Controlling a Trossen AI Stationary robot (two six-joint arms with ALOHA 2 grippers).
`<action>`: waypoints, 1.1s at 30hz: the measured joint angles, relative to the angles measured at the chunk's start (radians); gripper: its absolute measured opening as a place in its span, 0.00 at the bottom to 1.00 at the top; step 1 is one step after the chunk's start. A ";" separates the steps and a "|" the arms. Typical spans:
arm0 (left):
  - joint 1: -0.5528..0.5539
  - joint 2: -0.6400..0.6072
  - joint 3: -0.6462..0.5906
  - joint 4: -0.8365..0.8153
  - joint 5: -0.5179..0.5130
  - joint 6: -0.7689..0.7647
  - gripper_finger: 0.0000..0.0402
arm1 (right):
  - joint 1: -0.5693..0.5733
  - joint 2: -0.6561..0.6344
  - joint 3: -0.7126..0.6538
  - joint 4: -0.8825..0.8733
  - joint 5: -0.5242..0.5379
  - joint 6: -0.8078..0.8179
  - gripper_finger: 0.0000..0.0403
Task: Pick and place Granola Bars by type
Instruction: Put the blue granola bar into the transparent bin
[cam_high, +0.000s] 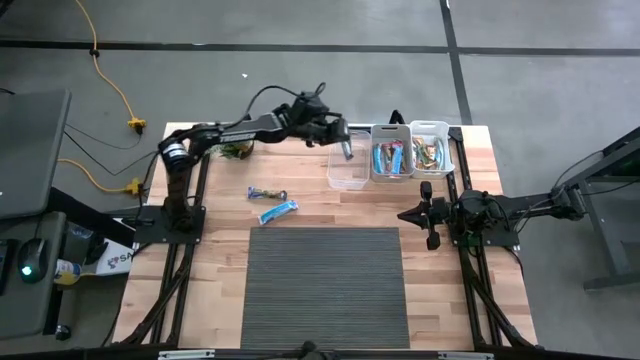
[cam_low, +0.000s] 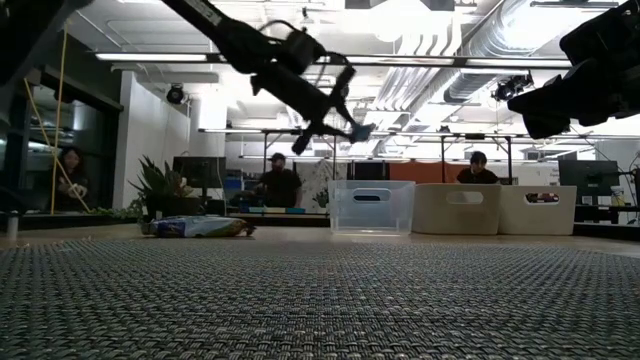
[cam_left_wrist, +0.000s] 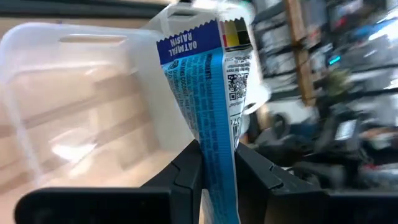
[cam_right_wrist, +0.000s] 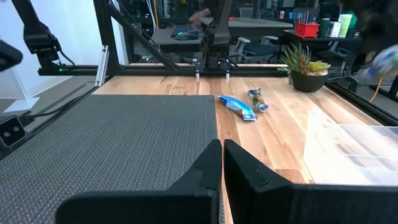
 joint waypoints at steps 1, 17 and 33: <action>0.000 0.021 0.032 -0.046 0.002 0.026 0.17 | 0.000 0.000 0.000 0.000 0.000 0.000 0.00; -0.033 0.433 0.819 -0.860 -0.142 0.341 0.17 | 0.000 -0.001 0.000 0.000 0.000 0.000 0.00; -0.052 0.522 0.844 -0.846 -0.140 0.346 0.30 | 0.000 -0.001 0.000 0.000 0.000 0.000 0.00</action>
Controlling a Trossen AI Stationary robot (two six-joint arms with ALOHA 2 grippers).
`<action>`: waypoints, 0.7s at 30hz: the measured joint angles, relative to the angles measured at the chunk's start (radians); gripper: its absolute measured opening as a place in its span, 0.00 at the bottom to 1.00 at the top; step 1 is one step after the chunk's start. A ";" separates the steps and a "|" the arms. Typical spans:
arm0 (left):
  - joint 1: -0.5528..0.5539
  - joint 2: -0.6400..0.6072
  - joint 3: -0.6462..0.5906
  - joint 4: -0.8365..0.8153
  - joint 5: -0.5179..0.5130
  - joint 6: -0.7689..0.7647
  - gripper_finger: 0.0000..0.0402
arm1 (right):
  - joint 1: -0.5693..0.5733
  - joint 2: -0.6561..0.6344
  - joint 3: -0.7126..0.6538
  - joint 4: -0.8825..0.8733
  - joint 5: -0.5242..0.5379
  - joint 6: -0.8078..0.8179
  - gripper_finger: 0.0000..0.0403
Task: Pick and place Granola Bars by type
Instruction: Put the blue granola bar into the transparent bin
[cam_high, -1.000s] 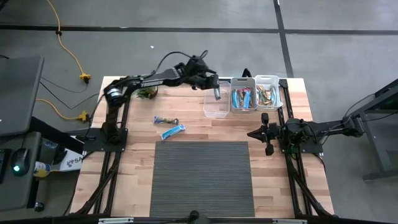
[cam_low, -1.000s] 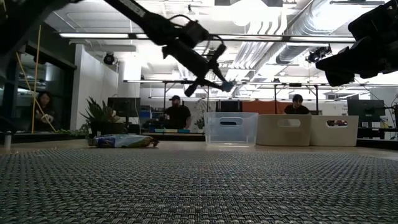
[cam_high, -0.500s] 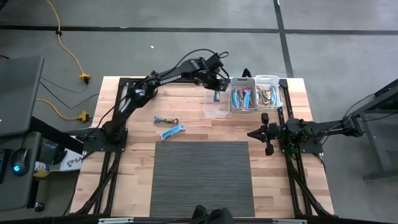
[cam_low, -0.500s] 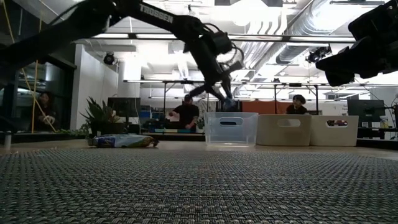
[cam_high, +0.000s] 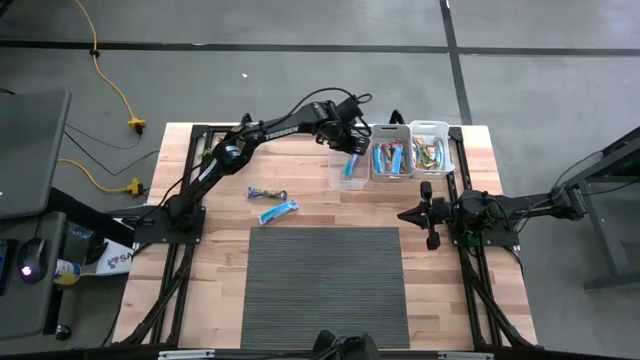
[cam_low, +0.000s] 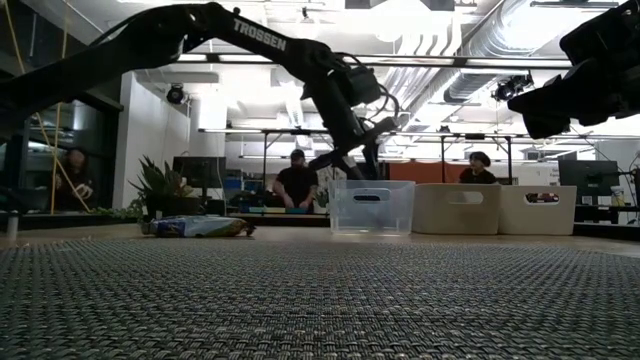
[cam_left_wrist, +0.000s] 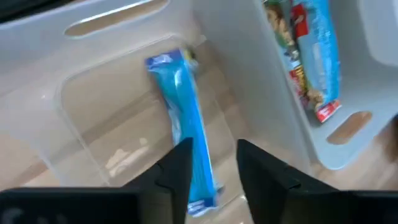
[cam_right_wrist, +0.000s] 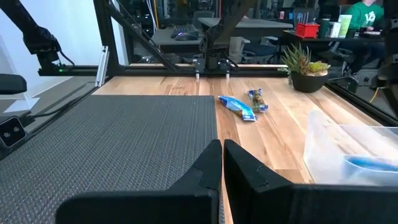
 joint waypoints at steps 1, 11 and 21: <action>0.000 0.000 0.000 0.007 0.004 0.000 0.33 | 0.000 0.000 0.000 0.000 0.000 0.000 0.00; 0.000 -0.002 0.001 0.085 0.081 0.063 0.61 | 0.000 0.001 0.000 0.000 0.000 0.000 0.00; 0.007 -0.032 0.035 0.086 0.166 0.136 0.62 | 0.000 0.001 0.000 0.000 0.000 0.000 0.00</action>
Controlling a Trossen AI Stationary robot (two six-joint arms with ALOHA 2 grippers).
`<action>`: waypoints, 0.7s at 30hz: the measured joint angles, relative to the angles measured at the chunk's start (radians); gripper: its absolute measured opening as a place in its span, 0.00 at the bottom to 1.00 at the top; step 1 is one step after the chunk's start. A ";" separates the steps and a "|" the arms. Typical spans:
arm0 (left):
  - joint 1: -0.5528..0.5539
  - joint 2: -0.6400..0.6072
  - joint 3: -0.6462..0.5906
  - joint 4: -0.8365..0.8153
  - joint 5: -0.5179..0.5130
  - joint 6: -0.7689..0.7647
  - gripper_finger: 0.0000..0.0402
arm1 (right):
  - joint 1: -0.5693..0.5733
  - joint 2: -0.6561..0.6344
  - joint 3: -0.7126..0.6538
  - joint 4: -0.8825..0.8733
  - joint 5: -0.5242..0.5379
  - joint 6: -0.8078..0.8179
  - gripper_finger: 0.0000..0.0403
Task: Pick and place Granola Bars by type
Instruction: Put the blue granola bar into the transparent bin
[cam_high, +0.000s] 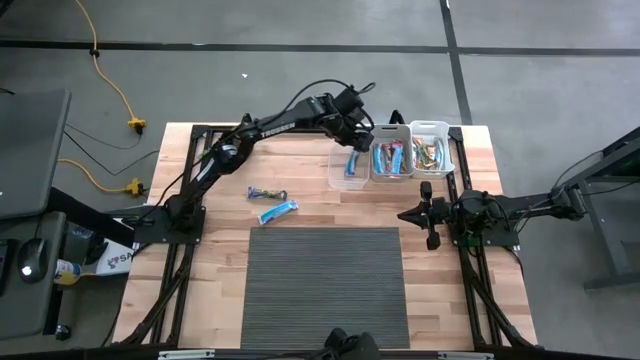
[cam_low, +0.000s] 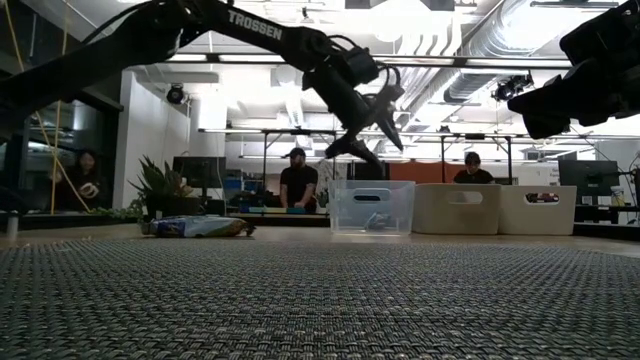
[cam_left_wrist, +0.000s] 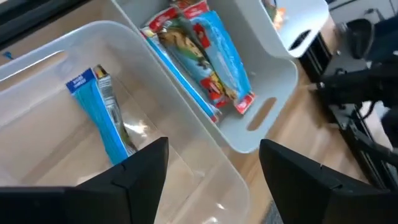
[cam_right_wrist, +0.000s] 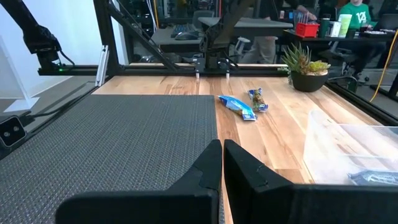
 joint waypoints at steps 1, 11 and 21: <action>0.002 -0.008 -0.001 -0.004 0.006 0.006 0.62 | 0.000 0.000 0.000 0.000 0.000 0.000 0.00; 0.008 -0.080 0.000 -0.026 0.008 0.052 0.62 | 0.000 0.000 0.000 0.000 0.000 0.000 0.00; 0.006 -0.179 0.000 -0.026 -0.008 0.132 0.62 | 0.000 -0.001 0.000 0.000 0.000 0.000 0.00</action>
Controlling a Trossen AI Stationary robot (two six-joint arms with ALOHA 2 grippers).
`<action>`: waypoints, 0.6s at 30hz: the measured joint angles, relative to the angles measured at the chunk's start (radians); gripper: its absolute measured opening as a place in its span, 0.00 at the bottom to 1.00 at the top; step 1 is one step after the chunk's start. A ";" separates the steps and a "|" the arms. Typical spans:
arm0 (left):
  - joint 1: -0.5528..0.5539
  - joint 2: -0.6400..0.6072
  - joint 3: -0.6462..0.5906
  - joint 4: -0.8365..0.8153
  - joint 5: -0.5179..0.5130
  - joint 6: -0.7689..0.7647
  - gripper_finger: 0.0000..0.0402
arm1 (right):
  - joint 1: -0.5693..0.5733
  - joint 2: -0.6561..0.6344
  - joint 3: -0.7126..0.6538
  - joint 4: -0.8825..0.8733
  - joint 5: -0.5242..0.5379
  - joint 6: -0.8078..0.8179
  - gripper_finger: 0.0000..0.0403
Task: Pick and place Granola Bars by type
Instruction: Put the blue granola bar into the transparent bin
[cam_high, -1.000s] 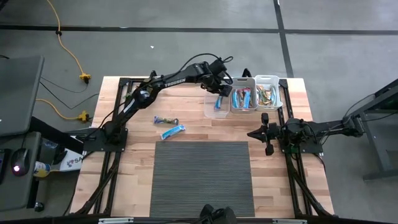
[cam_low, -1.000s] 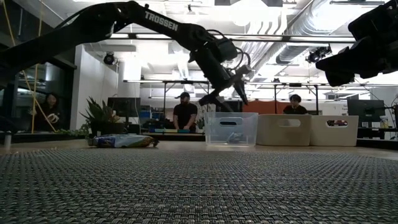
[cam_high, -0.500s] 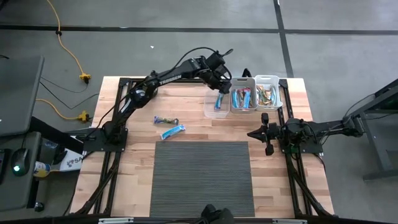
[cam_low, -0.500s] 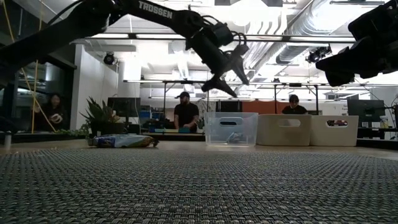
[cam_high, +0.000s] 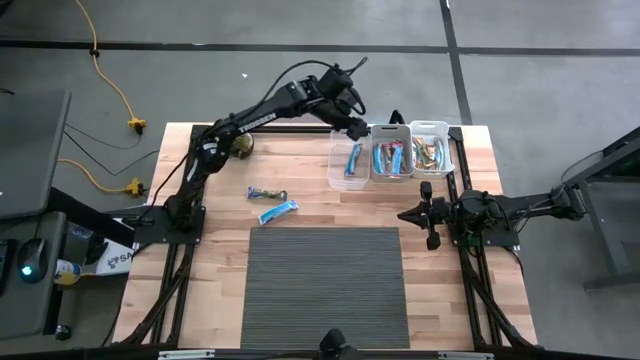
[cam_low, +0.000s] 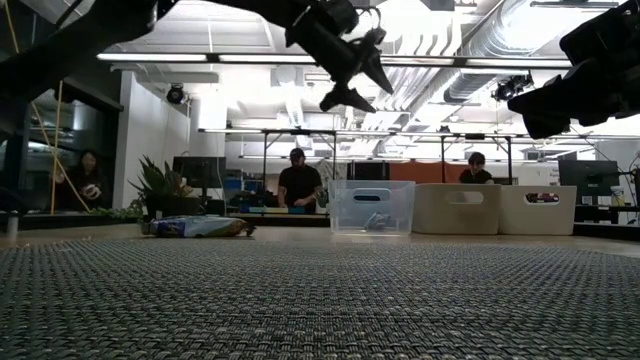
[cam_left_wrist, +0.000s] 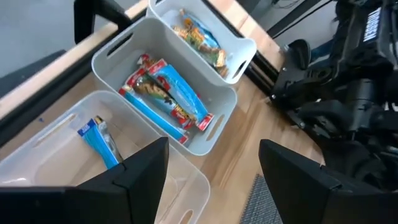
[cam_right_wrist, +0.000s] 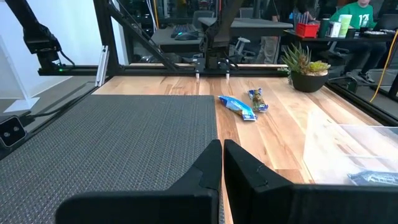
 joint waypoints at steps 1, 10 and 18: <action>0.000 -0.007 0.000 0.000 -0.002 0.002 0.62 | 0.000 0.000 0.000 0.000 0.000 0.000 0.00; 0.000 -0.107 0.000 -0.003 0.000 0.065 0.62 | 0.000 0.000 0.000 0.000 0.000 0.000 0.00; 0.000 -0.269 -0.001 -0.090 -0.001 0.165 0.62 | 0.000 0.000 0.000 0.000 0.000 0.000 0.00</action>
